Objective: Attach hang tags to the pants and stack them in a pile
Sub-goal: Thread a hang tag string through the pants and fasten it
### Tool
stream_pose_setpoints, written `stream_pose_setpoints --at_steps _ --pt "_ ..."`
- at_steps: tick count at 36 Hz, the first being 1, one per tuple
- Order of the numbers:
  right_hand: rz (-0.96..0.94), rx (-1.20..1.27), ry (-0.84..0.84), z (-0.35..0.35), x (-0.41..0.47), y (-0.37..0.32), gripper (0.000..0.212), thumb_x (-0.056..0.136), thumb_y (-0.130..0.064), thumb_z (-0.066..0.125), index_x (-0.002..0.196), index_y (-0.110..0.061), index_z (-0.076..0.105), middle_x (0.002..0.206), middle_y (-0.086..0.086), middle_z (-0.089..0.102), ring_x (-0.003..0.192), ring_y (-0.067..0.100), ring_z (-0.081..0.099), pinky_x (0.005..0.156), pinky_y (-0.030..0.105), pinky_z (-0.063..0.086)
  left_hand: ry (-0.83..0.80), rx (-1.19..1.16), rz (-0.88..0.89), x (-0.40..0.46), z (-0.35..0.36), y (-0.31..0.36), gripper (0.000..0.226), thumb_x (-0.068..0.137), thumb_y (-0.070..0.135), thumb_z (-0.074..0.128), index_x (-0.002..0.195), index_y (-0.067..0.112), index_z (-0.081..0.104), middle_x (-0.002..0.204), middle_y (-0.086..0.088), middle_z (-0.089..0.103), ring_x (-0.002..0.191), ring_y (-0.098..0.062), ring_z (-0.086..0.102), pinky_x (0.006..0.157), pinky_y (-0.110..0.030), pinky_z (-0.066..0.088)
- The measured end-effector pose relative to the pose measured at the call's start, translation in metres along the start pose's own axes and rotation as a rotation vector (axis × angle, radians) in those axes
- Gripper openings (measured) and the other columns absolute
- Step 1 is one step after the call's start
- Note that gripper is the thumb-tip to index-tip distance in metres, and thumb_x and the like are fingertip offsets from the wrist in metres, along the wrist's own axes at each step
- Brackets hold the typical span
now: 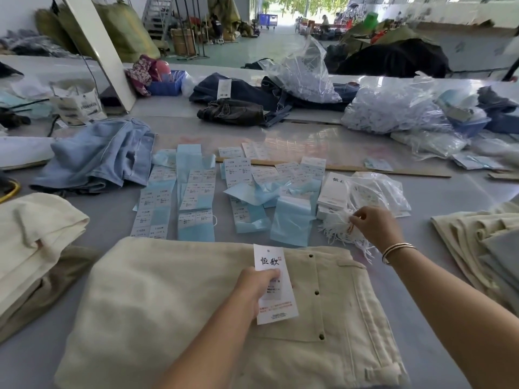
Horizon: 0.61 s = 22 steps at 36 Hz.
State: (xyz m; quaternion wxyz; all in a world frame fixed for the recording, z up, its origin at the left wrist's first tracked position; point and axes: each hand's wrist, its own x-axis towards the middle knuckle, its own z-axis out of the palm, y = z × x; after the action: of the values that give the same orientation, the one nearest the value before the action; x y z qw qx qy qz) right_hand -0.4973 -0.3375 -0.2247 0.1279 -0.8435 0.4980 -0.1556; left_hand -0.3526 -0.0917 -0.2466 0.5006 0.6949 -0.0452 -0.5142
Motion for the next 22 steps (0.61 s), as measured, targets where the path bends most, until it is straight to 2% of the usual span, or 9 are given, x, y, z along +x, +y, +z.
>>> stream_pose_setpoints --at_steps 4,7,10,14,16,19,22 --pt "0.06 0.071 -0.016 -0.001 0.007 0.001 0.019 0.09 -0.021 0.061 0.096 -0.007 0.071 0.095 0.013 0.069 0.085 0.028 0.061 0.078 0.038 0.051 -0.012 -0.015 0.006 0.001 0.0 -0.001 0.01 0.09 0.012 0.064 0.099 0.008 0.064 0.09 -0.018 0.074 0.088 -0.033 0.071 0.088 -0.049 0.054" --pt "0.107 0.179 -0.011 -0.003 0.011 0.006 0.016 0.09 -0.016 0.06 0.094 -0.003 0.069 0.093 0.017 0.069 0.087 0.033 0.062 0.079 0.038 0.049 -0.009 -0.005 0.013 0.002 -0.001 -0.001 0.011 0.09 0.013 0.064 0.1 0.008 0.065 0.093 -0.018 0.073 0.092 -0.034 0.07 0.09 -0.051 0.053" --pt "0.167 0.363 -0.011 -0.004 0.011 0.011 0.011 0.091 -0.015 0.06 0.09 -0.006 0.065 0.087 0.016 0.07 0.079 0.03 0.063 0.077 0.038 0.05 -0.009 0.0 0.018 0.004 -0.001 -0.001 0.01 0.09 0.012 0.064 0.099 0.008 0.065 0.093 -0.019 0.073 0.092 -0.035 0.07 0.09 -0.051 0.053" --pt "0.184 0.47 0.034 -0.004 0.009 0.014 0.013 0.09 -0.019 0.063 0.091 -0.007 0.069 0.081 0.008 0.066 0.067 0.017 0.055 0.06 0.024 0.043 0.012 0.01 0.036 0.005 0.001 -0.003 0.013 0.09 0.012 0.064 0.102 0.008 0.064 0.096 -0.019 0.073 0.094 -0.035 0.069 0.089 -0.05 0.053" --pt "0.177 0.491 0.061 -0.005 0.007 0.013 0.013 0.09 -0.021 0.062 0.091 -0.01 0.069 0.079 0.006 0.064 0.066 0.015 0.053 0.057 0.023 0.039 0.021 0.049 0.065 0.002 0.003 -0.004 0.014 0.09 0.014 0.063 0.102 0.009 0.065 0.091 -0.016 0.074 0.09 -0.034 0.07 0.085 -0.045 0.055" --pt "0.22 0.621 0.002 -0.005 0.007 0.013 0.02 0.093 -0.021 0.058 0.095 -0.004 0.067 0.079 0.009 0.062 0.071 0.021 0.053 0.061 0.029 0.04 0.047 0.278 0.216 0.0 0.01 -0.002 0.016 0.089 0.02 0.063 0.1 0.01 0.07 0.094 -0.011 0.073 0.087 -0.029 0.069 0.075 -0.033 0.053" --pt "0.287 0.805 -0.09 -0.009 0.006 0.014 0.023 0.096 -0.024 0.055 0.099 -0.003 0.063 0.082 0.007 0.062 0.076 0.019 0.057 0.068 0.03 0.043 -0.009 0.555 0.461 0.0 0.026 0.008 0.02 0.089 0.023 0.062 0.101 0.009 0.07 0.099 -0.009 0.072 0.089 -0.026 0.068 0.074 -0.031 0.053"
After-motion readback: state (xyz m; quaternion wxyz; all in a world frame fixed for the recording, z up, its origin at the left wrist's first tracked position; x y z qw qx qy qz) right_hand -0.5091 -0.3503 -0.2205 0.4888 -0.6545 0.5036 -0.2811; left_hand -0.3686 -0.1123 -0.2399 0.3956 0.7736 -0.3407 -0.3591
